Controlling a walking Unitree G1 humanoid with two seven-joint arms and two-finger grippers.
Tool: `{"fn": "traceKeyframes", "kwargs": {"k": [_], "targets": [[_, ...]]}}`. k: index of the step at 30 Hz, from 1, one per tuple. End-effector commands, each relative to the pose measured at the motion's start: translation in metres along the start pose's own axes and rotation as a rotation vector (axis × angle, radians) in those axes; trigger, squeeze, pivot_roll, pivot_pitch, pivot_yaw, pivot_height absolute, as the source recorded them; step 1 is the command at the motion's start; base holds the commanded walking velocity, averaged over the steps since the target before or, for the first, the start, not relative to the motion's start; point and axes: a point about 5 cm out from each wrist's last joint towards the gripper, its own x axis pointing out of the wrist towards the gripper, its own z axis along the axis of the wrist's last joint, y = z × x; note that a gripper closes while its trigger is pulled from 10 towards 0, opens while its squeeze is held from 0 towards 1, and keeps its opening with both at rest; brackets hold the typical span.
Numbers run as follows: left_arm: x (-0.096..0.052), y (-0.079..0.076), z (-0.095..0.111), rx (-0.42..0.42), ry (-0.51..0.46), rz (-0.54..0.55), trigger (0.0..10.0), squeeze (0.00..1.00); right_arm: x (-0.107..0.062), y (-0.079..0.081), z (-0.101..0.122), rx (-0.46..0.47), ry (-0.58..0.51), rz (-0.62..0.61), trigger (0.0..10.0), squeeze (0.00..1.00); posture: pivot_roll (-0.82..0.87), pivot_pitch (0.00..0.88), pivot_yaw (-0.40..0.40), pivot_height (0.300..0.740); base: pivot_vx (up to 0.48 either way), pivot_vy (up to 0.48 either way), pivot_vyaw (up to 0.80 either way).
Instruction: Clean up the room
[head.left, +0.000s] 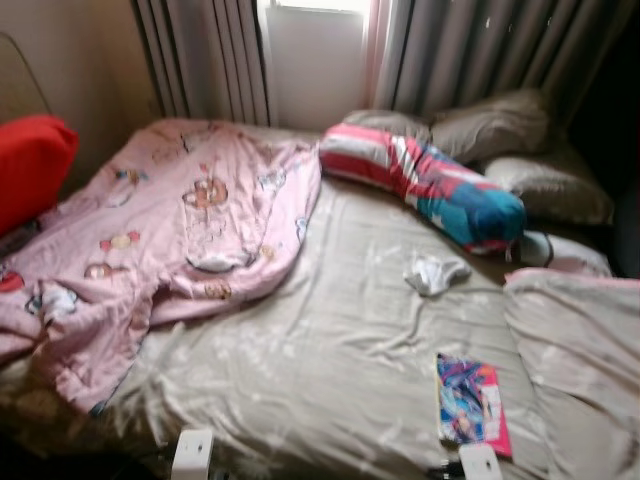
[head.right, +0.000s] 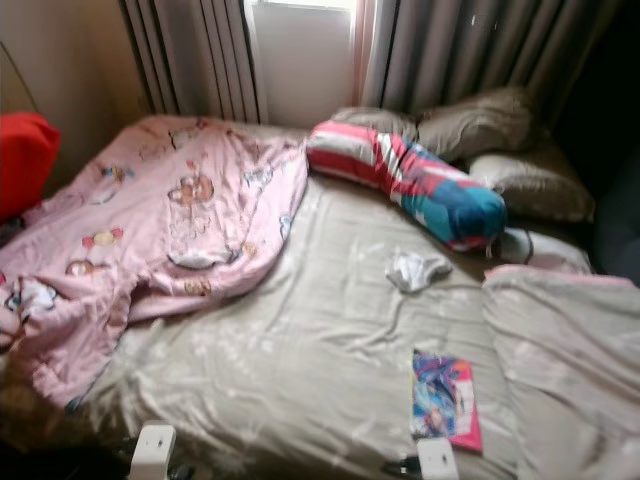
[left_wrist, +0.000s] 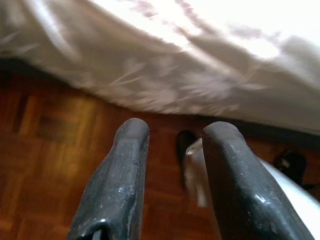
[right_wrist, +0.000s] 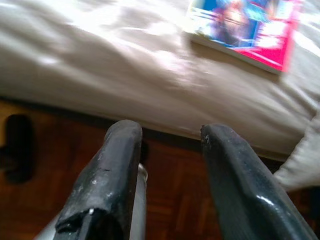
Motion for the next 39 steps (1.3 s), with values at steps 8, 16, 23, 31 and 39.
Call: {"fn": "traceKeyframes", "kwargs": {"k": [8, 16, 23, 31, 39], "targets": [[-0.001, 0.007, -0.003, -0.001, 0.017, 0.004, 10.0, 0.0, -0.001, -0.003, -0.004, 0.024, 0.015, -0.005, 10.0, 0.0, 0.01, 0.073, -0.042, 0.738, 0.0, 0.427, 0.0], [-0.005, 0.017, -0.01, 0.001, 0.031, 0.01, 10.0, 0.0, -0.001, -0.004, -0.004, 0.03, 0.017, 0.002, 10.0, 0.0, 0.01, 0.082, -0.037, 0.738, 0.0, 0.427, 0.0], [-0.005, 0.018, -0.012, 0.004, 0.038, 0.011, 10.0, 0.0, 0.0, -0.003, 0.001, 0.034, 0.004, 0.0, 10.0, 0.0, 0.01, 0.089, -0.031, 0.738, 0.0, 0.427, 0.0], [-0.005, 0.017, -0.014, -0.001, 0.046, 0.012, 10.0, 0.0, 0.003, 0.013, 0.014, 0.038, -0.018, 0.013, 10.0, 0.0, 0.01, 0.09, -0.028, 0.738, 0.0, 0.424, 0.0], [-0.005, 0.014, -0.015, -0.001, 0.05, 0.007, 10.0, 0.0, 0.003, 0.013, 0.014, 0.041, -0.032, 0.015, 10.0, 0.0, 0.01, 0.089, -0.027, 0.738, 0.0, 0.421, 0.0]]}}
